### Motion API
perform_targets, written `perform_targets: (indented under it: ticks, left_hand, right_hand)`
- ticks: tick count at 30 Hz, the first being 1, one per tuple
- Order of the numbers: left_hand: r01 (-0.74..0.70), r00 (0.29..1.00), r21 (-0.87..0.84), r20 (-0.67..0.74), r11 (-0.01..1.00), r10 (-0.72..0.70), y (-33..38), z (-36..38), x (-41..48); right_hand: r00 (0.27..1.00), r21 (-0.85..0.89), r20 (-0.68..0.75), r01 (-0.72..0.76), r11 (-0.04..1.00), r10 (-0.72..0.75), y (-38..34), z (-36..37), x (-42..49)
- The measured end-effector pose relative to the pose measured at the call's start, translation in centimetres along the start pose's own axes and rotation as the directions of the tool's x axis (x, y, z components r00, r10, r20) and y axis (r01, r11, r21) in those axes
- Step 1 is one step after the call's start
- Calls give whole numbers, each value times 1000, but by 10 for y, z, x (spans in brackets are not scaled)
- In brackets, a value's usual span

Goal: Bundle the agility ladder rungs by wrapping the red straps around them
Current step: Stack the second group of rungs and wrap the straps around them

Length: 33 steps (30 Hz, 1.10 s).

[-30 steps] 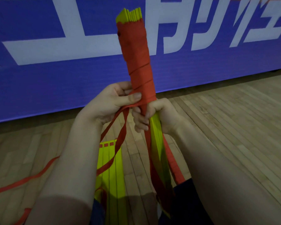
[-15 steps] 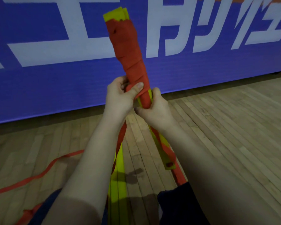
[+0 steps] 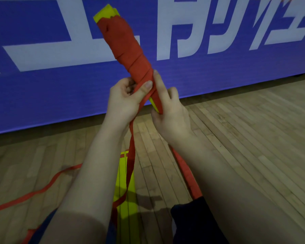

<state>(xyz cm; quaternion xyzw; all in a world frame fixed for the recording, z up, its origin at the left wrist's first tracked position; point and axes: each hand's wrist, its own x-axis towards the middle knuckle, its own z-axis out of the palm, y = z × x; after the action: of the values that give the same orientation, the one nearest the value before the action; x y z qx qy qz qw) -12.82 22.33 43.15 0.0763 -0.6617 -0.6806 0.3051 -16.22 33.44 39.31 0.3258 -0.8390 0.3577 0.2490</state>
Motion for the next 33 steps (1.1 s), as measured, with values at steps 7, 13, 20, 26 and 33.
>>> perform_targets:
  ticks: [7,13,20,26,33]
  left_hand:
    - [143,990,260,-42,955,-136,5,-14,4]
    - [226,953,206,154,952,-260,22,-33,1]
    - [227,873,170,401,959,-277,14,-27,-8]
    - [248,869,106,416,963,-270,13,-34,-2]
    - [212,840,178,469,961,-273,14,-37,-1]
  right_hand:
    - [999,-66,32,-32,997,34,6,1,2]
    - [998,-114,0,-66,991,66,16,-6,3]
    - [995,-110,16,-91,990,94,15,-12,3]
    - [994,-76,11,-108,991,109,20,-15,4]
    - [992,105,-24,-124,987,127,21,-16,4]
